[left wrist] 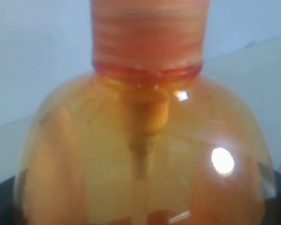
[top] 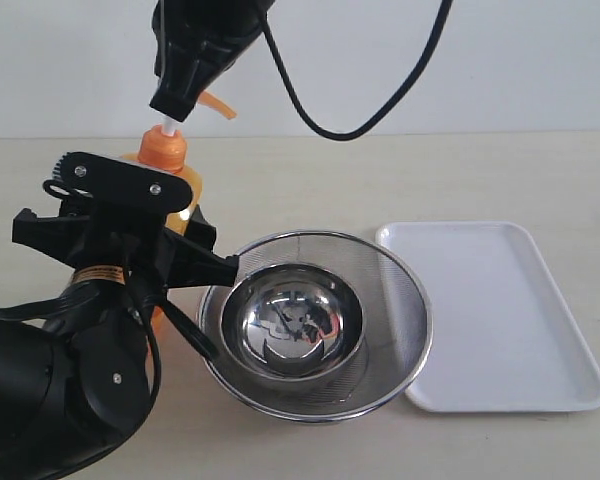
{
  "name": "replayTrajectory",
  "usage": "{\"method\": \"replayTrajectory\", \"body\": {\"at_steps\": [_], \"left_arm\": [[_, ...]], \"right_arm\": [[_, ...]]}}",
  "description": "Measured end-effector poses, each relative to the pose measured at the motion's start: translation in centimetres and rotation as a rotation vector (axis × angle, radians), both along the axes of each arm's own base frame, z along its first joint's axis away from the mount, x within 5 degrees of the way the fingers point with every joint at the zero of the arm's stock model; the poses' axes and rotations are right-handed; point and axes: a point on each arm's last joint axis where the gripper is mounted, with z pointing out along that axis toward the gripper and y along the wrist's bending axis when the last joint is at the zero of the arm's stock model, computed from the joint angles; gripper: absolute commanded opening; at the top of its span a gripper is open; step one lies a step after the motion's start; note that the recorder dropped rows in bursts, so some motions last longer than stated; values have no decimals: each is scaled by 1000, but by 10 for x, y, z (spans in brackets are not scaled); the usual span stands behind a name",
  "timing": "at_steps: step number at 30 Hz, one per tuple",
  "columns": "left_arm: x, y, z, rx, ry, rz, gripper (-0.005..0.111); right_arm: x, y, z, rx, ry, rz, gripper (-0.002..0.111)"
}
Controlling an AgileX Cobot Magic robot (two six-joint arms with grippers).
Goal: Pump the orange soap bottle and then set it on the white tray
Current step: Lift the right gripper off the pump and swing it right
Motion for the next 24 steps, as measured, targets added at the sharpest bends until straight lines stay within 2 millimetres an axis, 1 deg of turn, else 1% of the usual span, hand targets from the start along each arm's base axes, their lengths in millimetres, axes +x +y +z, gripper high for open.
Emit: {"method": "replayTrajectory", "body": {"at_steps": [3,7,9,10,12,14,17,21,22,23,24], "left_arm": [[0,-2,0,-3,0,-16,5],[0,-2,0,-4,-1,-18,5],[0,-2,0,-4,-1,-18,5],[0,-2,0,-4,-1,-18,5],[0,-2,0,-3,-1,-20,5],[0,-2,0,-3,-1,-20,5],[0,-2,0,-3,-1,-20,5],[0,-2,0,-3,-1,-20,5],[0,-2,0,-3,-1,-20,5],[0,-2,0,-3,-1,-20,5],[0,-2,0,-3,-1,-20,5]], "right_arm": [[-4,-9,14,10,-43,-54,0],[-15,-34,47,52,-101,-190,0],[-20,-46,58,58,-116,-256,0],[-21,-50,62,69,-118,-291,0],[-23,-56,62,74,-112,-338,0],[-23,-60,55,64,-98,-381,0],[-21,-64,33,19,-62,-451,0],[-18,-67,-4,-40,-6,-551,0],[-17,-69,-19,-52,19,-578,0],[-16,-70,-28,-52,39,-590,0],[-13,-77,-44,-54,87,-626,0]]}}
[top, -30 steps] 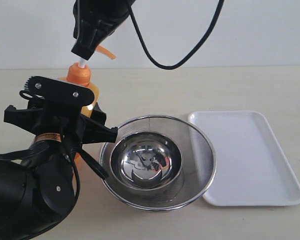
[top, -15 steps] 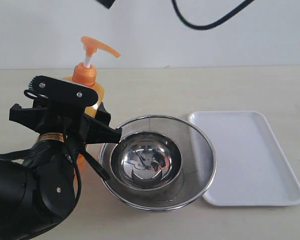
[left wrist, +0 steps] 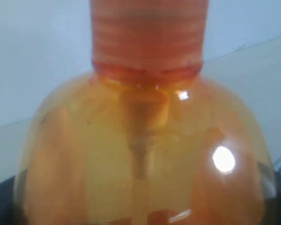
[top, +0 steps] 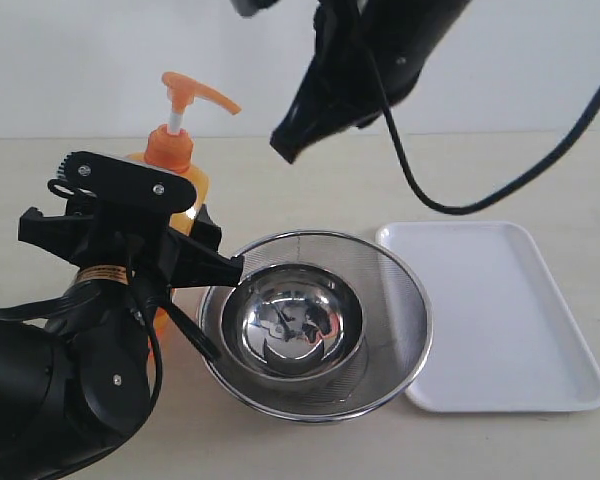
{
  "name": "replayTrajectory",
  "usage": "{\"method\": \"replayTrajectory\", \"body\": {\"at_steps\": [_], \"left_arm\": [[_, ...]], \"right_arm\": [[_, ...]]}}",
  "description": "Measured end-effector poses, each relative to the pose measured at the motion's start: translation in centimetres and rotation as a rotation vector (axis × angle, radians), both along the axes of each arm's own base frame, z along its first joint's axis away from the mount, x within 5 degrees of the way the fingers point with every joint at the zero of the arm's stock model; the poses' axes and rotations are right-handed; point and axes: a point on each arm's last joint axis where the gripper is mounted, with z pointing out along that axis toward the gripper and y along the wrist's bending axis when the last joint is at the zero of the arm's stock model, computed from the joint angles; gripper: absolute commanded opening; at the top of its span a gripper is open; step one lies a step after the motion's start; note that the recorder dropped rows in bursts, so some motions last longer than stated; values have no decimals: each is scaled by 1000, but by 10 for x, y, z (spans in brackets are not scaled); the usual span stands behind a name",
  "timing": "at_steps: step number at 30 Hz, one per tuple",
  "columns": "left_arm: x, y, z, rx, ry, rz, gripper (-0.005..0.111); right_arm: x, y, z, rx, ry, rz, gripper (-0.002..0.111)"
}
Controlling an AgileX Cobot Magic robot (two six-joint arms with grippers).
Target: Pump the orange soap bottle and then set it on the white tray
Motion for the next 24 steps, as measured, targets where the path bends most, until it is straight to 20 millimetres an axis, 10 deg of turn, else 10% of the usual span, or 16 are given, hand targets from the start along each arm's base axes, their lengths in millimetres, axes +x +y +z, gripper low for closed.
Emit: {"method": "replayTrajectory", "body": {"at_steps": [6,24], "left_arm": [[0,0,0,0,0,0,5],[0,0,0,0,0,0,5]], "right_arm": [[9,-36,-52,49,235,-143,0],[-5,-20,-116,95,597,-194,0]]}}
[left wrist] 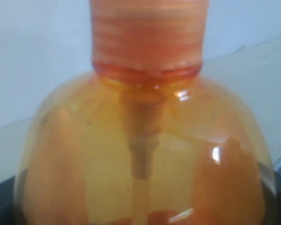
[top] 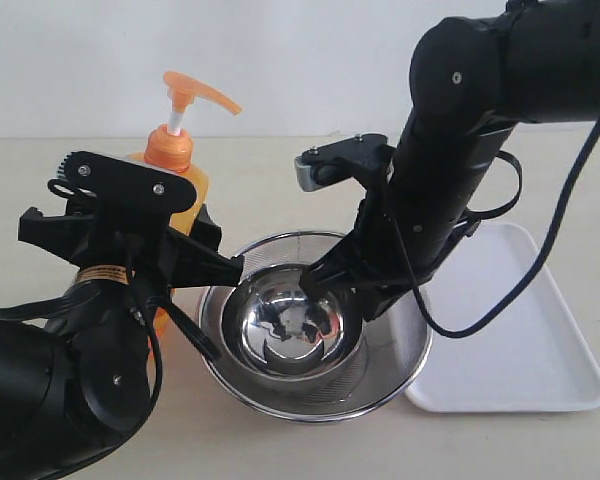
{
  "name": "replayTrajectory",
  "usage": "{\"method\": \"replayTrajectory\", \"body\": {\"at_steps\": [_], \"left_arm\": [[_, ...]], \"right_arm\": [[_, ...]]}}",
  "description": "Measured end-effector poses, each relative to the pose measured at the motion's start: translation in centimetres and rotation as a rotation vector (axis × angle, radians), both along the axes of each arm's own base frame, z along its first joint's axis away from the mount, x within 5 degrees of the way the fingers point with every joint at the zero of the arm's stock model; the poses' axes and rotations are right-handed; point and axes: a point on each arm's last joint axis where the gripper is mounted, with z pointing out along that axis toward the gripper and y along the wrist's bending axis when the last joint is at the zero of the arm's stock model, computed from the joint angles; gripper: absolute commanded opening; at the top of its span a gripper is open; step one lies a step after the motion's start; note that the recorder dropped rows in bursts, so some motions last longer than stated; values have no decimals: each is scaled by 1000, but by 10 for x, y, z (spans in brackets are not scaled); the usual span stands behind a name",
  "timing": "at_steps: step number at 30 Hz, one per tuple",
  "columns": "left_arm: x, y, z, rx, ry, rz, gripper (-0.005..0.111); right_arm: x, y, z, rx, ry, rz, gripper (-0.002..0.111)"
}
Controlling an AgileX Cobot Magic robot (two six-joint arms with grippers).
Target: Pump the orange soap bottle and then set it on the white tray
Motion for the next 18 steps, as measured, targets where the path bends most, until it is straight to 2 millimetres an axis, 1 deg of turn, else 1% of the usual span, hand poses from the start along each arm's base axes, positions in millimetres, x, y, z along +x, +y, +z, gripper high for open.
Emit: {"method": "replayTrajectory", "body": {"at_steps": [6,12,18], "left_arm": [[0,0,0,0,0,0,5],[0,0,0,0,0,0,5],[0,0,0,0,0,0,5]], "right_arm": [[3,0,-11,-37,19,-22,0],[7,-5,-13,-89,-12,-43,0],[11,-3,-17,-86,-35,-50,0]]}}
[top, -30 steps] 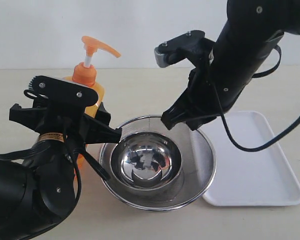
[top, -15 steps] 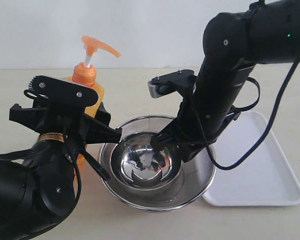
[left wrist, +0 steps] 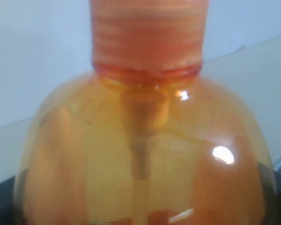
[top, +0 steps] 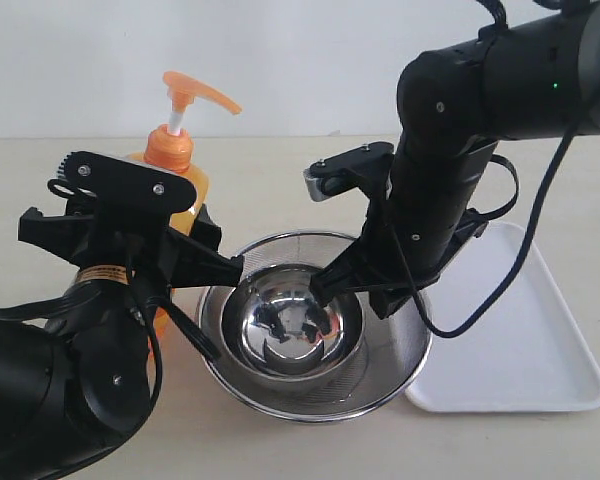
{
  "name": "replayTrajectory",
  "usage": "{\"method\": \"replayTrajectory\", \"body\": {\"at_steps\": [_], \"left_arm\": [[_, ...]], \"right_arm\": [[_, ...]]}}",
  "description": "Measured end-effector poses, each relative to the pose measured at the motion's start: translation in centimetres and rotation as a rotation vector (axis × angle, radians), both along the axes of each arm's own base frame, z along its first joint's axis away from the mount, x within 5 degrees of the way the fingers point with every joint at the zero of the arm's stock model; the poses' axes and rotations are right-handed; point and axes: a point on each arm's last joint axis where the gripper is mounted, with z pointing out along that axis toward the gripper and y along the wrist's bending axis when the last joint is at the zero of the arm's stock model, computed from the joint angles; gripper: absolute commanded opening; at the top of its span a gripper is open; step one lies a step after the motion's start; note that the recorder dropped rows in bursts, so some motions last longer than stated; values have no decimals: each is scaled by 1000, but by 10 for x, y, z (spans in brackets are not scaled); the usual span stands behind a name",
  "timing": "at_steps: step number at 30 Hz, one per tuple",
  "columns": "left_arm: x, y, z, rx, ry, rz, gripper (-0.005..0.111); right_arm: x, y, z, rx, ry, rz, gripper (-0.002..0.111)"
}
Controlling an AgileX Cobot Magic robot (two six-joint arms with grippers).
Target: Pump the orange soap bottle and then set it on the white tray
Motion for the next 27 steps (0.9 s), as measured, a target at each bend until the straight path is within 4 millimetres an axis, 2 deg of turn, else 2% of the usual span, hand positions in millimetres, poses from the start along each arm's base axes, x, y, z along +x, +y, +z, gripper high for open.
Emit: {"method": "replayTrajectory", "body": {"at_steps": [6,27], "left_arm": [[0,0,0,0,0,0,5],[0,0,0,0,0,0,5]], "right_arm": [[2,1,-9,-13,16,-1,0],[2,5,-9,25,21,-8,0]]}}
